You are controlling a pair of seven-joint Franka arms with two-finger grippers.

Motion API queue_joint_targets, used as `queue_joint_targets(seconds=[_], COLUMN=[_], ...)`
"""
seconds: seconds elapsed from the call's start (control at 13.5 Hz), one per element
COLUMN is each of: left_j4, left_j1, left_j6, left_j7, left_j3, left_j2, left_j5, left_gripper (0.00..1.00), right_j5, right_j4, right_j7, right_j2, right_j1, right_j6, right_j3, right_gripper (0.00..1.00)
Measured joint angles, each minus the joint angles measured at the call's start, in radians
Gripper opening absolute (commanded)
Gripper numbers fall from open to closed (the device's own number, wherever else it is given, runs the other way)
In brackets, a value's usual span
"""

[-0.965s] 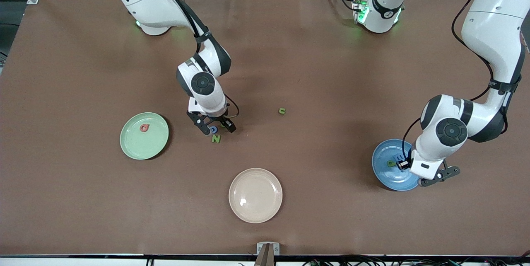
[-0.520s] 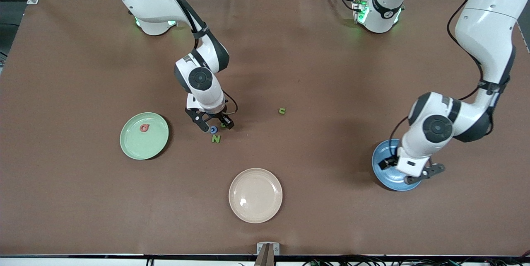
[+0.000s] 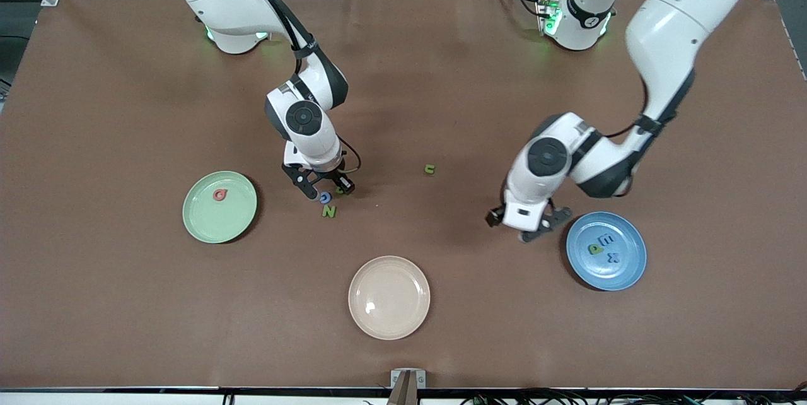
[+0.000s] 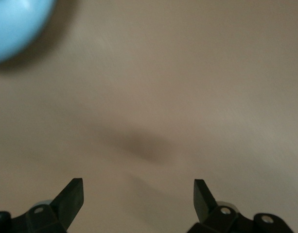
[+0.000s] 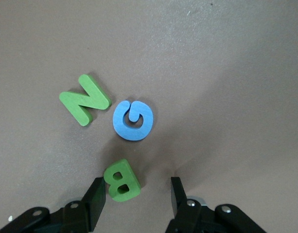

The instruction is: Sort upper and lower case letters into plates

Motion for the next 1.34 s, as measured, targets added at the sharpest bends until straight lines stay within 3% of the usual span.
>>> queue_joint_targets(seconds=[0.15, 0.3, 0.37, 0.89, 1.34], left_j4=[0.0, 0.0, -0.001, 0.0, 0.001], left_j1=[-0.07, -0.123, -0.143, -0.263, -0.309], left_j6=[0.008, 0.031, 0.034, 0.079, 0.093], left_j7=[-0.141, -0.303, -0.374, -0.769, -0.833], left_j3=[0.0, 0.001, 0.001, 0.018, 0.029], left_j2=[0.01, 0.021, 0.027, 0.07, 0.074], left_j5=[0.0, 0.0, 0.0, 0.001, 0.001], left_gripper=[0.99, 0.97, 0.95, 0.82, 0.7], right_j5=[0.0, 0.0, 0.0, 0.0, 0.007], right_j4=[-0.001, 0.0, 0.0, 0.002, -0.063], right_j7=[0.0, 0.0, 0.0, -0.071, -0.417], right_j2=[0.005, 0.003, 0.0, -0.015, -0.212], right_j1=[0.0, 0.0, 0.0, -0.034, -0.222], right_j6=[0.001, 0.003, 0.002, -0.049, -0.208], right_j3=[0.0, 0.0, -0.001, -0.014, -0.018], right_gripper=[0.3, 0.04, 0.0, 0.0, 0.0])
